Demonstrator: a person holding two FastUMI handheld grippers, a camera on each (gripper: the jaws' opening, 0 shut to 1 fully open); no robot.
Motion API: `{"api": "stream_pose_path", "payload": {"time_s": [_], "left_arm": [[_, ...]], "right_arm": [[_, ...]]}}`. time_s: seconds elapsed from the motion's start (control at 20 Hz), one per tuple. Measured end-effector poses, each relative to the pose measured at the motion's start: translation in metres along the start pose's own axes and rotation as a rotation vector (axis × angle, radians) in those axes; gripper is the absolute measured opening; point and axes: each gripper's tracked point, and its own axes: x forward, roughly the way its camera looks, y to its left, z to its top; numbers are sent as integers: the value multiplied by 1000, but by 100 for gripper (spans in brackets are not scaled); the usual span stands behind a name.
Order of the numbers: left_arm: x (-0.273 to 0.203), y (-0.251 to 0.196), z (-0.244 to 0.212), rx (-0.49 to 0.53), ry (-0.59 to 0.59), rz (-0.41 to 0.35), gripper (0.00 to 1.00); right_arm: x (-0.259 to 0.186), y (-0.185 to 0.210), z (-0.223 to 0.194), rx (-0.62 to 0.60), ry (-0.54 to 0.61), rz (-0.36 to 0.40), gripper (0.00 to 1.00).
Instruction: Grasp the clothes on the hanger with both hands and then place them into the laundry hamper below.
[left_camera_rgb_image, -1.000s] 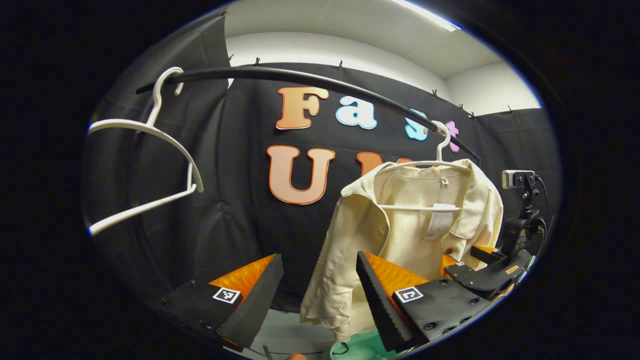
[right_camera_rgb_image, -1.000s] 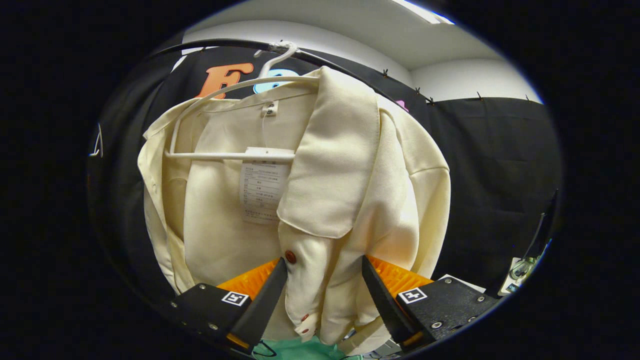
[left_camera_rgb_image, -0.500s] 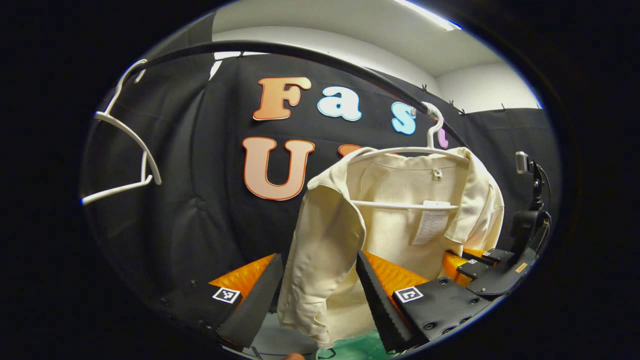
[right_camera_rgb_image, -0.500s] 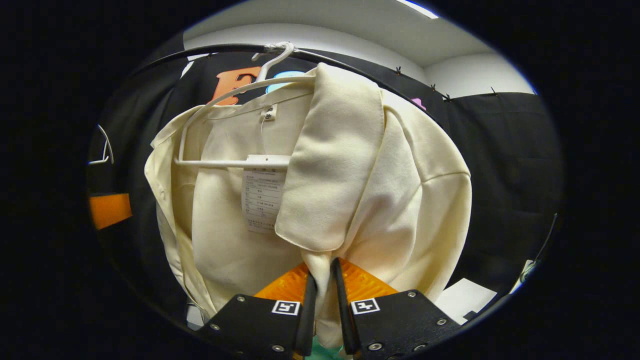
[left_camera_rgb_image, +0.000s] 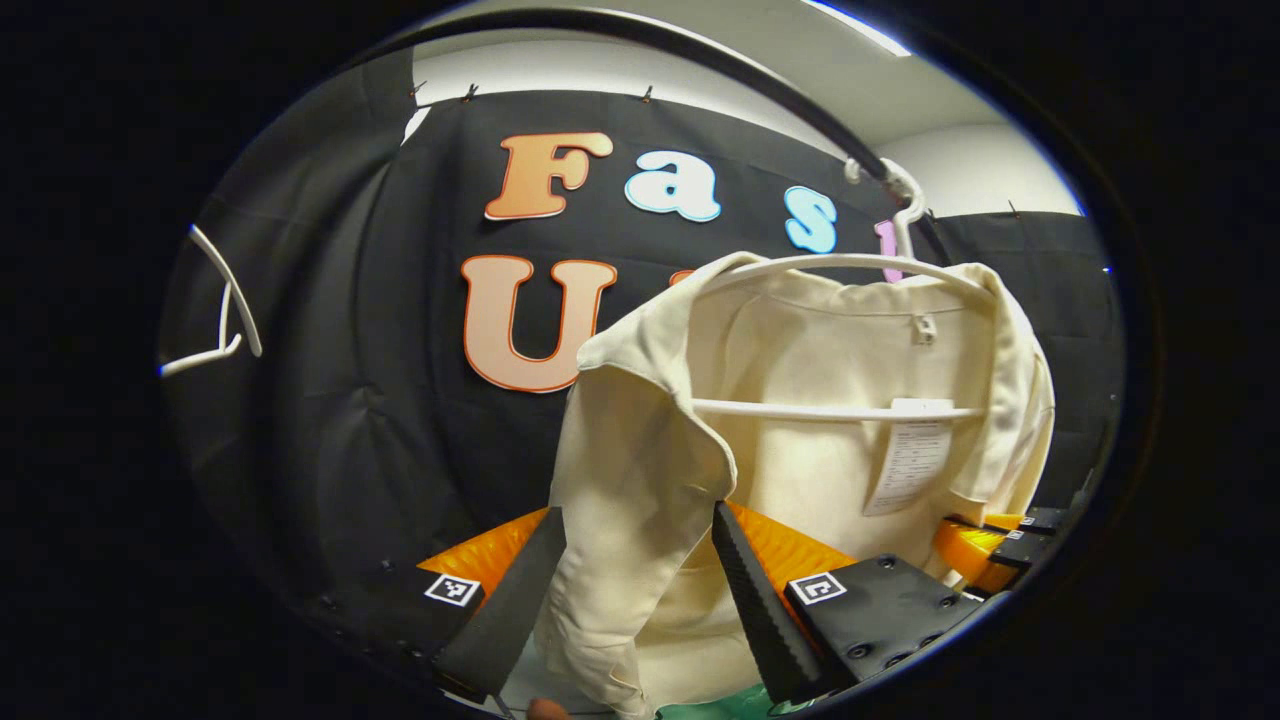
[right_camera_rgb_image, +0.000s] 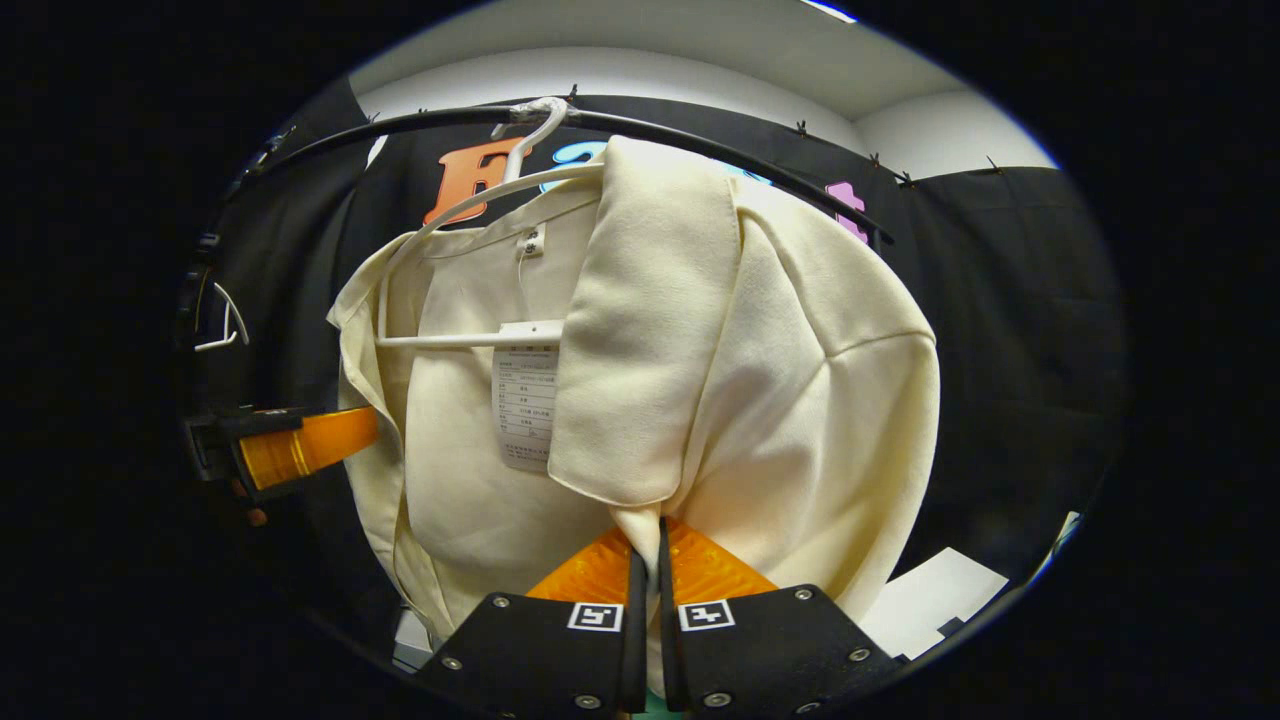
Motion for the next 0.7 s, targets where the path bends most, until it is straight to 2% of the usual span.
{"api": "stream_pose_path", "payload": {"time_s": [0.1,0.15,0.2,0.3,0.4,0.45,0.6,0.65,0.7], "left_arm": [[8,-1,-5,2,16,0,96],[12,-1,-7,7,25,1,93],[15,1,-5,13,27,4,96],[15,2,-6,24,31,3,92],[12,6,-2,27,19,20,77],[10,7,-3,27,16,23,53],[4,11,-5,30,31,32,28],[3,12,-7,24,37,34,8],[-1,8,-7,9,40,16,10]], "right_arm": [[-4,0,2,3,4,15,5],[-6,-1,2,3,5,22,5],[-8,-1,4,4,7,29,6],[-12,-2,5,0,11,41,5],[-17,-2,6,-9,16,59,4],[-20,-2,8,-11,16,65,4],[-33,-7,15,0,5,79,4],[-39,-8,19,4,-2,84,4],[-42,-10,22,5,-10,84,4]]}}
